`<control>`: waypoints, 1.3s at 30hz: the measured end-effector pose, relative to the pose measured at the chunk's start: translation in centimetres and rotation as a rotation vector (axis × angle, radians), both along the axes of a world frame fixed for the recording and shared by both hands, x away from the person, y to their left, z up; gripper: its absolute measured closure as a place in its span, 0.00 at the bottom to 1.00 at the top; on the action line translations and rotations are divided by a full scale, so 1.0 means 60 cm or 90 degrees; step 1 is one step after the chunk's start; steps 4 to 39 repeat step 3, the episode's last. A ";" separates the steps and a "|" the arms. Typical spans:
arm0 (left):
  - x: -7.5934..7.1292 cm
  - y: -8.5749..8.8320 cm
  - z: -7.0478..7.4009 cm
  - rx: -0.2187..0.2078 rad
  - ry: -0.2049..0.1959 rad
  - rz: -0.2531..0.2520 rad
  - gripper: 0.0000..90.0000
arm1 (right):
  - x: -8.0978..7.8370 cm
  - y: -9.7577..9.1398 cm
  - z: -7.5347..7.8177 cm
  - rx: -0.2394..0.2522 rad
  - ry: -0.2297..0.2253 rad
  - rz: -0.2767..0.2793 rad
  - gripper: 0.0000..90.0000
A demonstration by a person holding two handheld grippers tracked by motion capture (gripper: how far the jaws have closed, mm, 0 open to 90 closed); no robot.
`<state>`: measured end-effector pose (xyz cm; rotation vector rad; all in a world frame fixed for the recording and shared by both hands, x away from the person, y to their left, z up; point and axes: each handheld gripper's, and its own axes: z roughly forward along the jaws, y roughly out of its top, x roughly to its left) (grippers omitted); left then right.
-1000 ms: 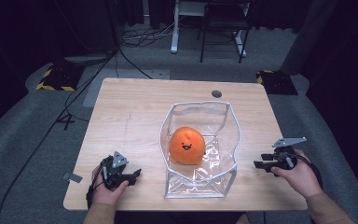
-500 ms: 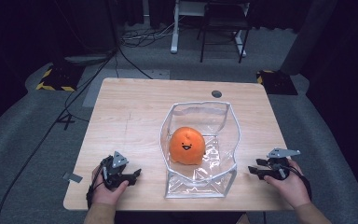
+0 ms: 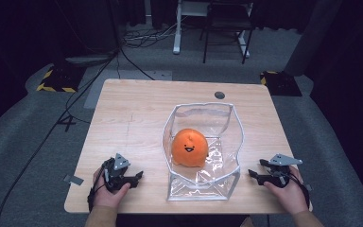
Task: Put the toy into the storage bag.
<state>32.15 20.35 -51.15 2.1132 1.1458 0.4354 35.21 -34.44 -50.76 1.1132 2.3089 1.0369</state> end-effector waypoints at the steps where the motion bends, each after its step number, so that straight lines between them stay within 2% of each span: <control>1: 0.000 0.000 0.000 0.000 0.000 0.000 0.26 | 0.000 0.000 0.000 0.000 0.000 0.001 0.31; 39: 0.000 0.000 0.000 0.000 0.000 0.000 0.26 | 0.000 0.000 0.000 0.001 0.001 0.003 0.31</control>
